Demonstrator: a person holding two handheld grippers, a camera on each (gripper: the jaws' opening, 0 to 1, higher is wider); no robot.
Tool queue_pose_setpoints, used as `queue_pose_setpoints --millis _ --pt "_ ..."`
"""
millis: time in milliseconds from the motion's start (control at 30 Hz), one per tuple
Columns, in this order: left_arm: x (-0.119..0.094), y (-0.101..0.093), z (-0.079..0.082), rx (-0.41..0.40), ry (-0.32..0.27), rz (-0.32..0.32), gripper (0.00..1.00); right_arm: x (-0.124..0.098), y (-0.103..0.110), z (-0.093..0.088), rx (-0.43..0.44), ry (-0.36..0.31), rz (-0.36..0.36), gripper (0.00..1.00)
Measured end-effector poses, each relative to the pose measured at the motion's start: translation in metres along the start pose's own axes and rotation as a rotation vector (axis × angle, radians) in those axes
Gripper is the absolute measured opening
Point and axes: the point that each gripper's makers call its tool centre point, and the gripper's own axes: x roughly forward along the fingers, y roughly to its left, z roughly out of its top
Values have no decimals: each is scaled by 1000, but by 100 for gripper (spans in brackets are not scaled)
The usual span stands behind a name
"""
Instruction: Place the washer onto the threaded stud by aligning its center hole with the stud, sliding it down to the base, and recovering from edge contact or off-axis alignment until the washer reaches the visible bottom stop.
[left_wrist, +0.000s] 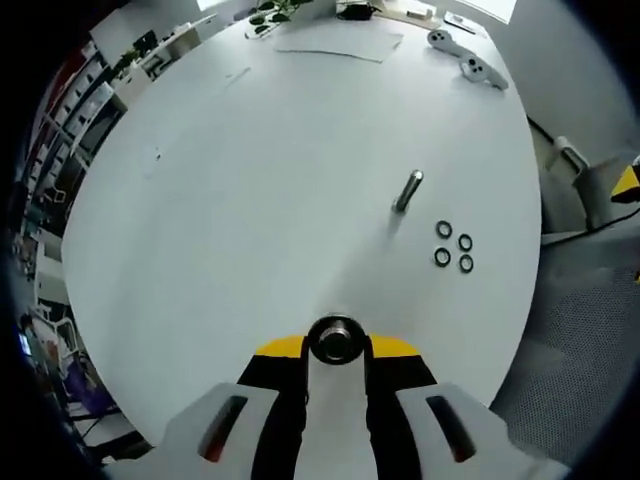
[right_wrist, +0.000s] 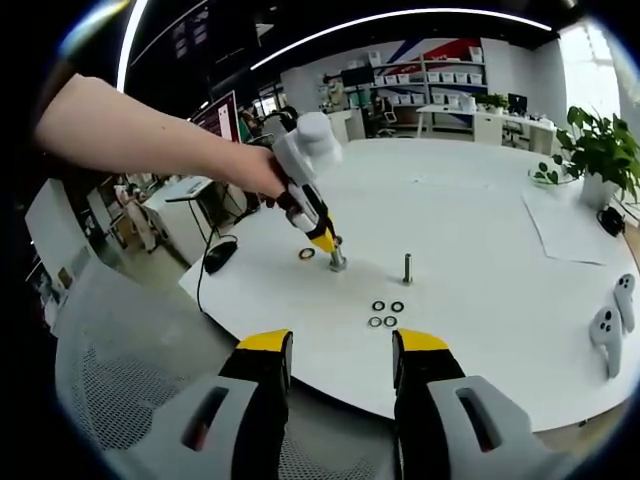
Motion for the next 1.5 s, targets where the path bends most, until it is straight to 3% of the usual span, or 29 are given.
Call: queue_pose_setpoints --millis 467,867,1100,1267,1500 --pt "22 0 -5 32 29 15 19 0 -2 -1 6 2 -6 42" --pt "34 -1 -10 39 7 33 20 1 -2 -4 1 19 -3 42" --pt "36 1 -18 -100 -19 3 21 3 0 -4 3 21 7 42" --pt "33 3 -21 -77 -53 13 23 1 -5 -3 20 13 -17 42" --pt "19 8 -35 -117 -69 3 24 0 -5 -3 11 16 -25 42"
